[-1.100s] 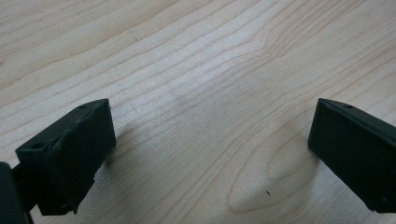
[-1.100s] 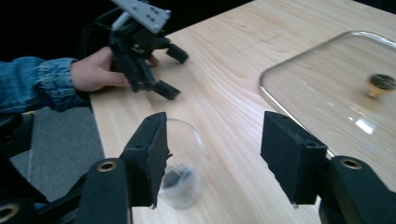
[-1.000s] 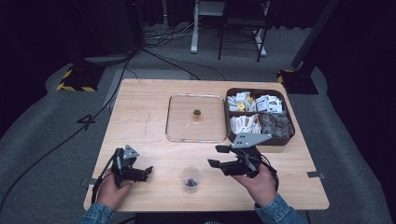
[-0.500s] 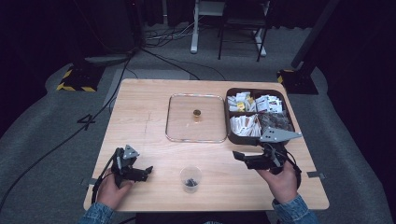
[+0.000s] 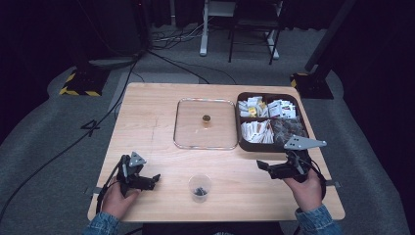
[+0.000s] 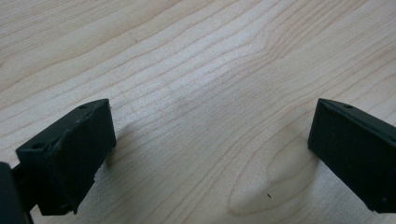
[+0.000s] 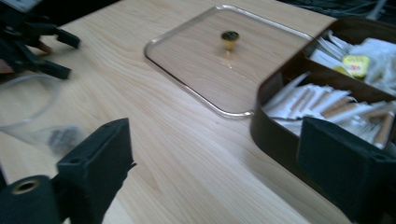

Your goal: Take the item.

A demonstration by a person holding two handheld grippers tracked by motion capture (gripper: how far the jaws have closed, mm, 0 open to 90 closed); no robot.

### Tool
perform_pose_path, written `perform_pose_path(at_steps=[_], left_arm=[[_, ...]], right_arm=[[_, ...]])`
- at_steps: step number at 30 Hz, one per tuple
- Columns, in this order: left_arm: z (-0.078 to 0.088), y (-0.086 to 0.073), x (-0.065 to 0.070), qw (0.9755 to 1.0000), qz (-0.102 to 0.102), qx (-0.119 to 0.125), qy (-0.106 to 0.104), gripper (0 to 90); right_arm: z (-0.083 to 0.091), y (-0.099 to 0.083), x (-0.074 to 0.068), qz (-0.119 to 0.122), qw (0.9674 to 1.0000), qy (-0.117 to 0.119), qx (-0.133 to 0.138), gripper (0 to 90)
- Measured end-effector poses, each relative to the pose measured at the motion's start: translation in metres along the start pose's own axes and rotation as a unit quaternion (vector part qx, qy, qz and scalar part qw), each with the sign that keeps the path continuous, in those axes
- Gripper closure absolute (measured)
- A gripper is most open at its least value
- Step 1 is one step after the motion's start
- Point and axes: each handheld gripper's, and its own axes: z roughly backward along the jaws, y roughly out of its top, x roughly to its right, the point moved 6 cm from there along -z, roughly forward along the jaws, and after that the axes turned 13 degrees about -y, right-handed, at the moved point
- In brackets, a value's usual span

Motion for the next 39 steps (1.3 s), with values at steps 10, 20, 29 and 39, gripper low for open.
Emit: perform_pose_path(at_steps=[10, 20, 29, 39], left_arm=[[0.000, 0.000, 0.000, 1.0000, 0.000, 0.000, 0.000, 1.2], [0.000, 0.000, 0.000, 1.0000, 0.000, 0.000, 0.000, 1.2], [0.000, 0.000, 0.000, 1.0000, 0.000, -0.001, 0.000, 1.2], [0.000, 0.000, 0.000, 1.0000, 0.000, 0.000, 0.000, 1.2]], right_arm=[[-0.023, -0.036, 0.019, -0.031, 0.9989, -0.022, -0.028, 1.5], [-0.038, -0.064, 0.027, -0.036, 0.9968, -0.034, -0.063, 1.5], [-0.057, -0.095, 0.036, -0.031, 0.9900, -0.069, -0.119, 0.0], [-0.067, -0.110, 0.042, -0.025, 0.9904, -0.096, -0.096, 0.0]])
